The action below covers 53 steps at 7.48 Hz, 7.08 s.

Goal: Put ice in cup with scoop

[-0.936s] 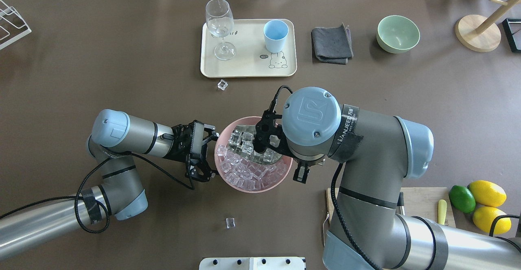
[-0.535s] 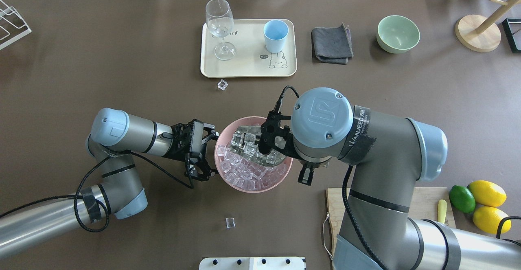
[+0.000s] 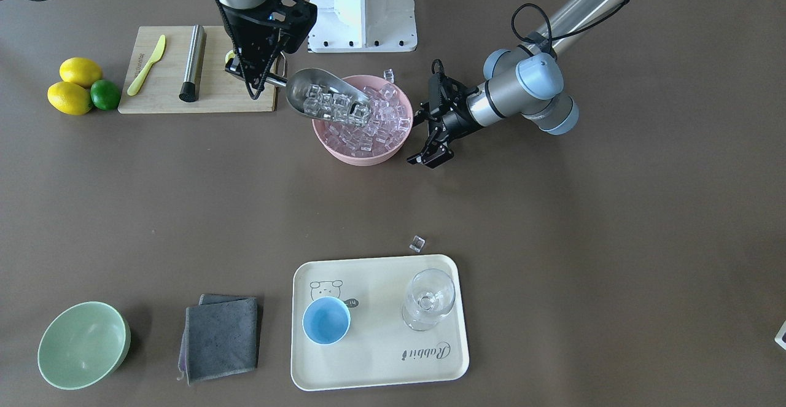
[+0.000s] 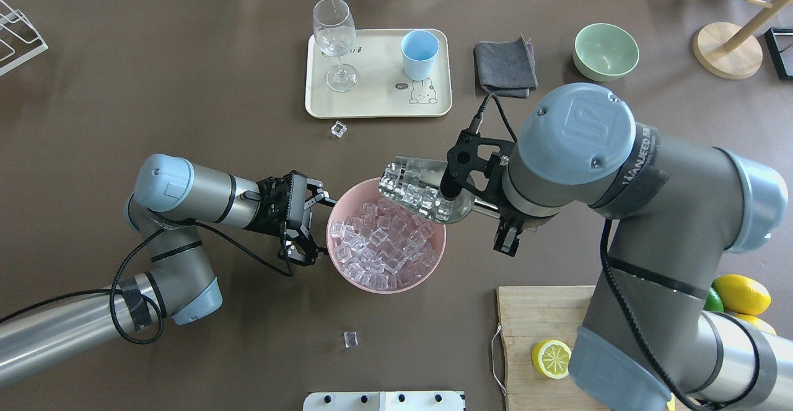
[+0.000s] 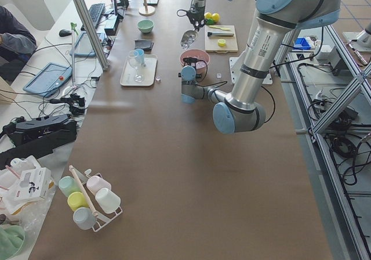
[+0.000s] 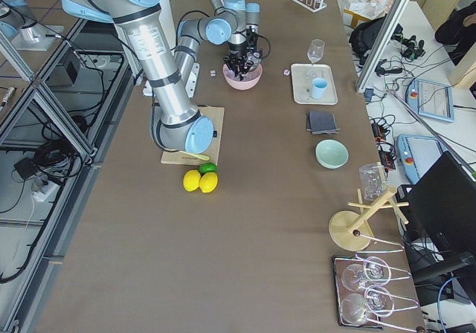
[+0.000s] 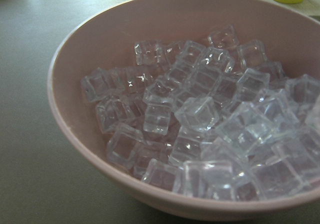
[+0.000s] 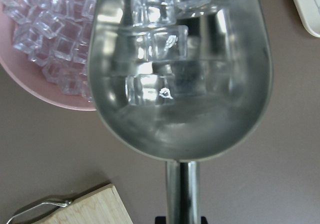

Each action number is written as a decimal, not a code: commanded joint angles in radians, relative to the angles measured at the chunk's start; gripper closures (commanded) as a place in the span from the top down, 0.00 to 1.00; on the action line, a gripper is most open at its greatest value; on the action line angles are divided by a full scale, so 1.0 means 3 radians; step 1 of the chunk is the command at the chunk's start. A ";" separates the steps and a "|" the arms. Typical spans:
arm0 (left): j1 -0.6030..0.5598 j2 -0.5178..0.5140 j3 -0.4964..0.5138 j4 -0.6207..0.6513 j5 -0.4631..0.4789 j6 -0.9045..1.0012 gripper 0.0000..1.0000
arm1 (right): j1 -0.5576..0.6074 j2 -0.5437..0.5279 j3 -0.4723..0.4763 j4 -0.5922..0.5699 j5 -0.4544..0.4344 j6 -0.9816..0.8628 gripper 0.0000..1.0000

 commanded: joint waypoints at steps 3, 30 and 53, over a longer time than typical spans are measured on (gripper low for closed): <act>-0.0349 0.0063 -0.0183 0.0339 -0.0320 0.0008 0.98 | 0.1208 -0.0283 -0.0171 -0.0099 0.0998 0.0014 0.00; -0.1851 0.0957 -0.1318 0.3324 -0.0432 0.0023 0.98 | 0.1179 0.2043 -0.3363 -0.0801 0.0974 0.0035 0.00; -0.3525 0.1940 -0.0853 0.4206 -0.0964 -0.0294 0.98 | 0.1685 -0.1058 -0.0514 -0.0405 0.0615 0.0993 0.00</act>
